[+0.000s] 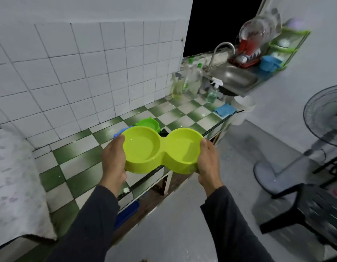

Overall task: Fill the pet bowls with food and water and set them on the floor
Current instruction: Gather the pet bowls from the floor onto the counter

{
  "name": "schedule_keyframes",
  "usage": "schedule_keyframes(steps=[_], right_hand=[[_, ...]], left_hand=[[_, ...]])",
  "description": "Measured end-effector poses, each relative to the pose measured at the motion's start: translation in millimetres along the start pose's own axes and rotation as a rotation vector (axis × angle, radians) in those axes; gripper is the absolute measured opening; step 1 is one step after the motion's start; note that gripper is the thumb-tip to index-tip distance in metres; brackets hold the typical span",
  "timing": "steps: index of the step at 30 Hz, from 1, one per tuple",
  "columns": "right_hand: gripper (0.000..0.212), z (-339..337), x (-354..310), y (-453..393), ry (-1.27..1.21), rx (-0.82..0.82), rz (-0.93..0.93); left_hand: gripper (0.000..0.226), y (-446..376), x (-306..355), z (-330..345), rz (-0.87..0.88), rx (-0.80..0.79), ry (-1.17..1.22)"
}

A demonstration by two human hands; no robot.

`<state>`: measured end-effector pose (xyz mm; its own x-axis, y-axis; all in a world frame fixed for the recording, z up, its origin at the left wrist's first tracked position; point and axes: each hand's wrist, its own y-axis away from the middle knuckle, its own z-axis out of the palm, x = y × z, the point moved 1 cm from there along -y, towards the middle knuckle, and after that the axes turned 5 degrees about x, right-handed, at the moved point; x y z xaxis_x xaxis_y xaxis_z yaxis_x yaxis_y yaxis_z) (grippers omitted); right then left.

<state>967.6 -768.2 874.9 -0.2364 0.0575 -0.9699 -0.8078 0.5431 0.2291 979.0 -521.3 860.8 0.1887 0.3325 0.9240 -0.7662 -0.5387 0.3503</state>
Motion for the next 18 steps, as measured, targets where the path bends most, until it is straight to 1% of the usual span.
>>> schedule_keyframes(steps=[1, 4, 7, 9, 10, 12, 16, 18], right_hand=[[0.039, -1.4, -1.2, -10.7, -0.010, 0.012, 0.007], [0.029, -4.1, -3.5, -42.3, -0.034, 0.039, 0.019], [0.030, -5.1, -4.3, -73.9, -0.030, 0.056, 0.017], [0.027, -6.7, -4.3, -97.1, -0.022, 0.064, 0.020], [0.030, -7.7, -4.2, -110.1, -0.018, 0.068, 0.020], [0.036, -10.3, -2.8, -137.4, -0.007, 0.066, 0.021], [0.032, -18.7, -3.2, -194.5, -0.012, 0.065, 0.033], [0.037, -23.3, -4.1, -221.7, -0.001, 0.064, 0.043]], left_hand=[[0.015, -5.9, -1.2, 12.1, -0.013, -0.020, -0.010], [0.030, -22.3, -5.6, 45.5, -0.042, -0.038, -0.062], [0.017, -40.0, -14.2, 78.6, -0.053, -0.047, -0.057], [0.016, -51.5, -20.6, 101.2, -0.050, -0.061, -0.063], [0.018, -56.9, -23.9, 113.2, -0.042, -0.072, -0.075], [0.026, -66.8, -31.1, 137.3, -0.028, -0.092, -0.103], [0.054, -77.4, -46.2, 185.7, -0.021, -0.084, -0.121], [0.057, -82.4, -55.9, 211.2, -0.015, -0.081, -0.105]])
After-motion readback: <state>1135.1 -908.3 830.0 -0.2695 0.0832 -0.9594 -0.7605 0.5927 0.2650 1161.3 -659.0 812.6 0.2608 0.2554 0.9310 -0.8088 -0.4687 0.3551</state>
